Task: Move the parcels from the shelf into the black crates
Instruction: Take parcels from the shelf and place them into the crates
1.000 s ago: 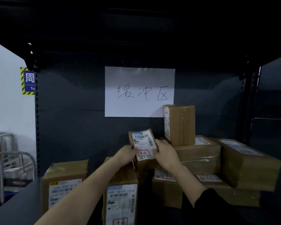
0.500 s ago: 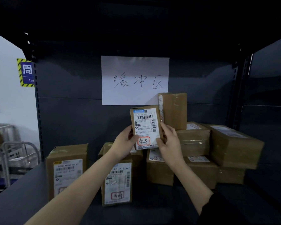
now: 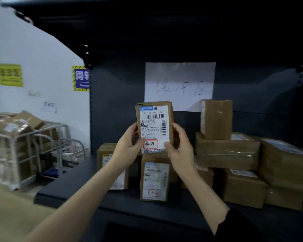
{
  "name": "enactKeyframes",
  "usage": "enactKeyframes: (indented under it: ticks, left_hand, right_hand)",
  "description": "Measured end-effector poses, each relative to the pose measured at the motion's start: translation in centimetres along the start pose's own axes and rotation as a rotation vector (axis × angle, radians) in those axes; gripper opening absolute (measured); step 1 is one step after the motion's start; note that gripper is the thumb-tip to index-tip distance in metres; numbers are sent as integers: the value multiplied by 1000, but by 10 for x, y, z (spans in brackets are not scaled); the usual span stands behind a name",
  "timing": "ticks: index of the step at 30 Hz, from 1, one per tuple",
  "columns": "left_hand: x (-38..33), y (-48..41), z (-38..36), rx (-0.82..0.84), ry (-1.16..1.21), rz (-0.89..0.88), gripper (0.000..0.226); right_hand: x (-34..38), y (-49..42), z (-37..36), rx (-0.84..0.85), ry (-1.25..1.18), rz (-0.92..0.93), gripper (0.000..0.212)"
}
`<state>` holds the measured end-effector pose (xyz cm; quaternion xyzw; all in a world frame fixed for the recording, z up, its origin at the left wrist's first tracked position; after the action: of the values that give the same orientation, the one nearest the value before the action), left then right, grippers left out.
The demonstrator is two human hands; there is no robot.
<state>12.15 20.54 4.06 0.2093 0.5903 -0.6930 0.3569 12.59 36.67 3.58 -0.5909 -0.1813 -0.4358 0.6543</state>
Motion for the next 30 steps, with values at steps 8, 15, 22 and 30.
enactKeyframes:
  ticks: [8,15,22,30]
  left_hand:
    - [24,60,124,-150,-174,65,42]
    - [80,102,192,-199,-316,261,35]
    - [149,102,201,-127,-326,424,45]
    - [187,96,189,-121,-231,486,53]
  right_hand:
    - [27,36,-125,210,-145,54,52]
    - [11,69,-221,403,-32,-48,51]
    - [-28,76,-260,458,18,-216,49]
    - [-58,75,-280,455,89,-295,46]
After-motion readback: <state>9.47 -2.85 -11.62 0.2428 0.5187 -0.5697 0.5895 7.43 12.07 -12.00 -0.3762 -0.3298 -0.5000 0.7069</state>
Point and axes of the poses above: each hand's wrist, its own y-axis away from the middle knuckle, its own z-axis out of the back of the hand, x = y × z, the point moved 5 cm from there along -y, towards the middle knuckle, and after that the axes turned 5 degrees about -z, right-handed, at the moved point
